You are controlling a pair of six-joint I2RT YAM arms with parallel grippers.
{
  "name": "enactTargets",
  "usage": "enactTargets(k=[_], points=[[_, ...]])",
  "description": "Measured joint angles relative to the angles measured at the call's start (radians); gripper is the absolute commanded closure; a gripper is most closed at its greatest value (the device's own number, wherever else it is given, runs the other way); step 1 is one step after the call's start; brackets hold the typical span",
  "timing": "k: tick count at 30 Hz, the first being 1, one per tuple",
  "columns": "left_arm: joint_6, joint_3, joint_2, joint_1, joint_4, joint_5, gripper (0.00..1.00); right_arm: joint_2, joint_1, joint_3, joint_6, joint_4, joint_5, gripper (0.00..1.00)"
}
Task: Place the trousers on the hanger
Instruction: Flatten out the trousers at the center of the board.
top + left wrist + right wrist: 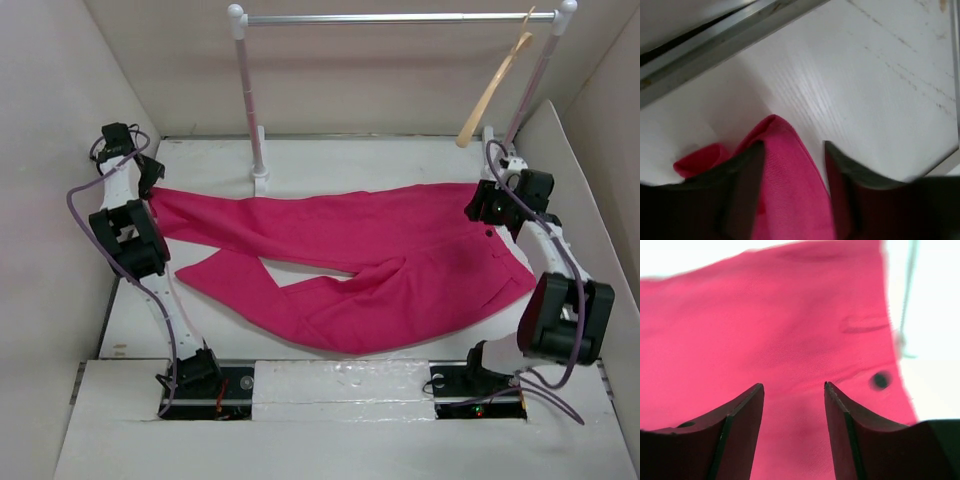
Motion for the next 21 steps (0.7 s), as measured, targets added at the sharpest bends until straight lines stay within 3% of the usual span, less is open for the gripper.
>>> enactTargets(k=[3, 7, 13, 18, 21], points=[[0.010, -0.027, -0.015, -0.008, 0.064, 0.039, 0.32, 0.138, -0.049, 0.093, -0.005, 0.032, 0.008, 0.39], [0.019, -0.227, -0.148, -0.037, 0.161, 0.080, 0.33, 0.328, -0.089, 0.227, -0.023, 0.059, 0.005, 0.39], [0.030, -0.608, -0.516, -0.162, 0.312, 0.103, 0.35, 0.530, -0.084, 0.373, -0.047, 0.055, -0.025, 0.37], [0.071, -0.771, -0.729, -0.363, 0.395, 0.097, 0.35, 0.589, -0.074, 0.413, -0.059, 0.034, -0.016, 0.33], [0.089, -0.868, -0.825, -0.388, 0.402, 0.073, 0.35, 0.596, -0.063, 0.417, -0.063, 0.013, 0.021, 0.31]])
